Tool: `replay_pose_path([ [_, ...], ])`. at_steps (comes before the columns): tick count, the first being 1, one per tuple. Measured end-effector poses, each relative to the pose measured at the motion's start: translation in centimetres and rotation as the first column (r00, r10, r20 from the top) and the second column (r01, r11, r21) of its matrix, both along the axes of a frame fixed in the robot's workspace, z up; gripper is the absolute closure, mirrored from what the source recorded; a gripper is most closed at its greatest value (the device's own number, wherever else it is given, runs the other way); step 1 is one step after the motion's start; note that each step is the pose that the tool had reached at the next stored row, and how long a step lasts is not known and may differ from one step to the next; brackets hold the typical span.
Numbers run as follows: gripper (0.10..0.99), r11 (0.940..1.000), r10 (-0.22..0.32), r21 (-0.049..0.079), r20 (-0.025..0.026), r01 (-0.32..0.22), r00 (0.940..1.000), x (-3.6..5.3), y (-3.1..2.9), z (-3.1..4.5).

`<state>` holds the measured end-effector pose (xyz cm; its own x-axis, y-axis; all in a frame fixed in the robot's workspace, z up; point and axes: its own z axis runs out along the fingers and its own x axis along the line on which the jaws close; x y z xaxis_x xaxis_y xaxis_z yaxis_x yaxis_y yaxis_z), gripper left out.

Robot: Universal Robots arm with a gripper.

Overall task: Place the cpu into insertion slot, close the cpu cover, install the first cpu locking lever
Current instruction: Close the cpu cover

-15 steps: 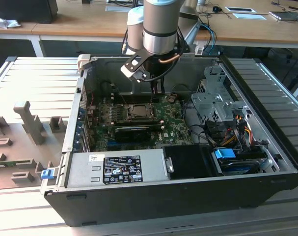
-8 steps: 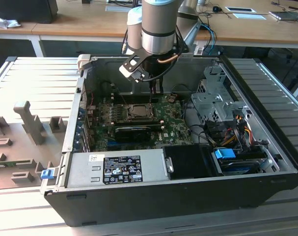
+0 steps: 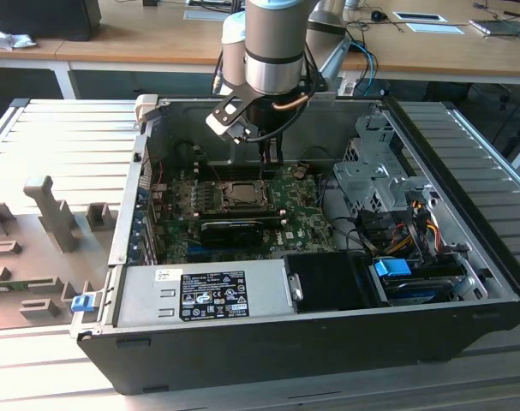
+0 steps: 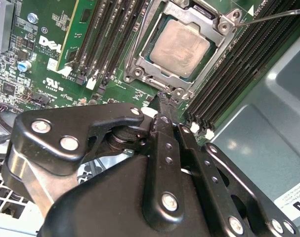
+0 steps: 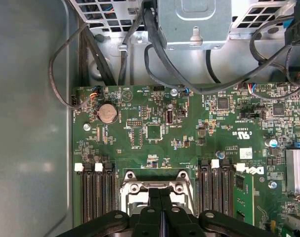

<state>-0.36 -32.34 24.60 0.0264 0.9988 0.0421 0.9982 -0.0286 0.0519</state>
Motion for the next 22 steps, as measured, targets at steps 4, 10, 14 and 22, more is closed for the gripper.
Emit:
replay_pose_path([
  [4, 0.98, 1.0, 0.0, 0.0, 0.0, 0.0, 1.0, -0.13, 0.0, 0.0],
  [10, 0.98, 1.0, 0.0, 0.0, 0.0, 0.0, 1.0, -0.2, 0.0, 0.0],
  [14, 0.98, 1.0, 0.0, 0.0, 0.0, 0.0, 1.0, -0.31, 0.0, 0.0],
  [22, 0.98, 1.0, 0.0, 0.0, 0.0, 0.0, 1.0, -0.94, 0.0, 0.0],
])
